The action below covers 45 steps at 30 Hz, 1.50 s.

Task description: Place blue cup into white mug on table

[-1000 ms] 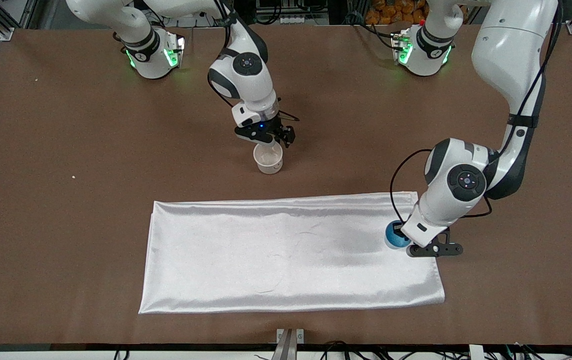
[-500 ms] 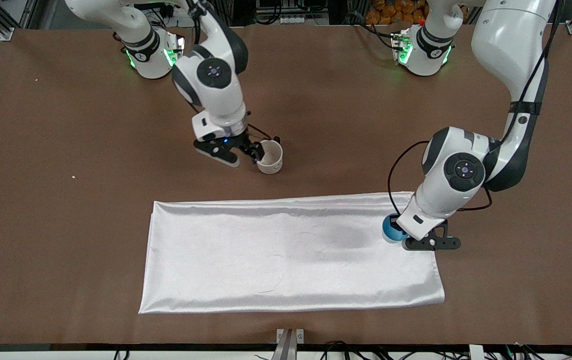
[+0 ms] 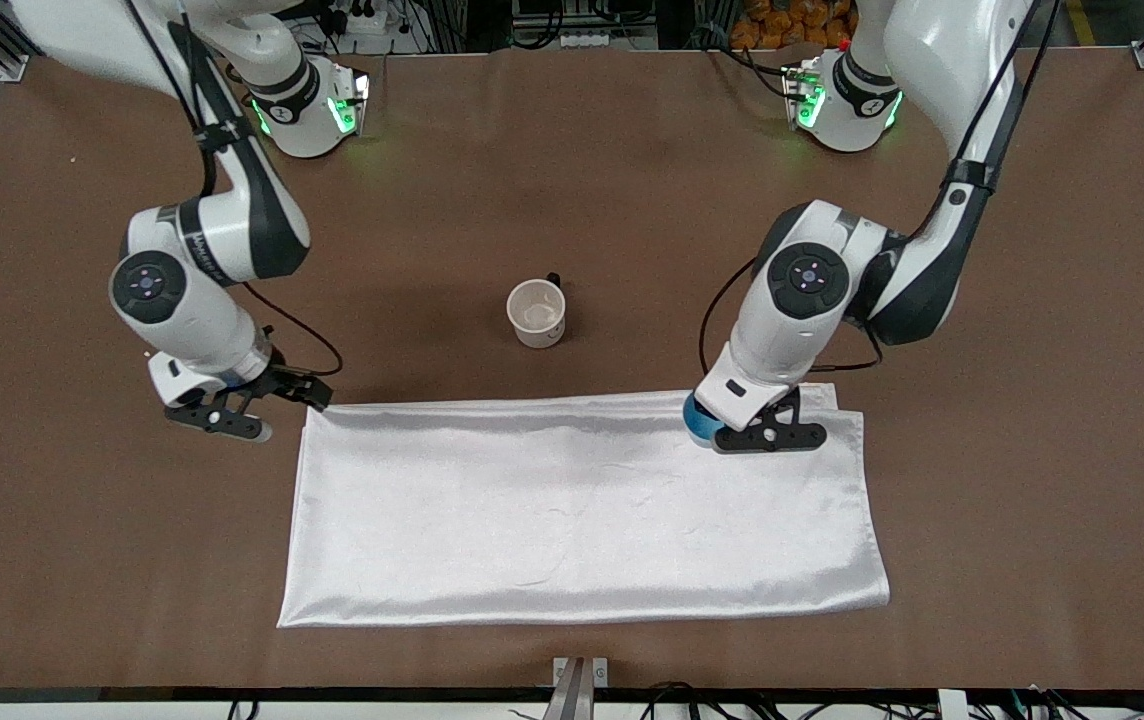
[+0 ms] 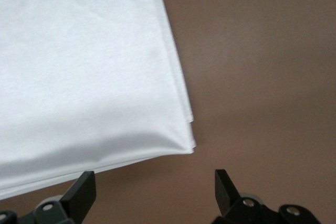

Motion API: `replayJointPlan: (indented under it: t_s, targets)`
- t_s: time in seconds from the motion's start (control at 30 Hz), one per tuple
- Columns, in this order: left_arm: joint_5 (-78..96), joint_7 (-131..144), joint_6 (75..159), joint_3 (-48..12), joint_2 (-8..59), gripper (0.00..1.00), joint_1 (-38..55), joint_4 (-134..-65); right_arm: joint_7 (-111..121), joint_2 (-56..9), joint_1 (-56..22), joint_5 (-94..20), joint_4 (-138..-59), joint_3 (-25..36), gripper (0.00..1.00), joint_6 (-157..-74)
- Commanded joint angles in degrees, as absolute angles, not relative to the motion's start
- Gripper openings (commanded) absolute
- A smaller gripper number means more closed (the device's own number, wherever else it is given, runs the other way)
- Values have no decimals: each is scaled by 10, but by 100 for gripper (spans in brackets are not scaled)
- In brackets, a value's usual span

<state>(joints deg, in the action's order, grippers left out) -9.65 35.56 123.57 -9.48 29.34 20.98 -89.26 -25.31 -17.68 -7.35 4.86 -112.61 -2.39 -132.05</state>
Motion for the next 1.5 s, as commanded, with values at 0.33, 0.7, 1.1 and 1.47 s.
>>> replayJointPlan:
  t_s: [0.33, 0.7, 1.1, 1.47]
  targets:
    - [-69, 488, 1216, -109, 274, 0, 294, -875, -207, -183, -40, 54, -1102, -38, 100, -1252]
    - [-69, 582, 1213, -128, 281, 0, 352, -881, -140, -129, -31, 54, -1134, -38, 100, -1223]
    - [-64, 646, 1212, -133, 304, 0, 397, -883, -72, -71, -9, 60, -1206, -37, 100, -1230]
    - [-59, 657, 1212, -137, 316, 0, 412, -901, -57, -15, 4, 58, -1247, -38, 100, -1237]
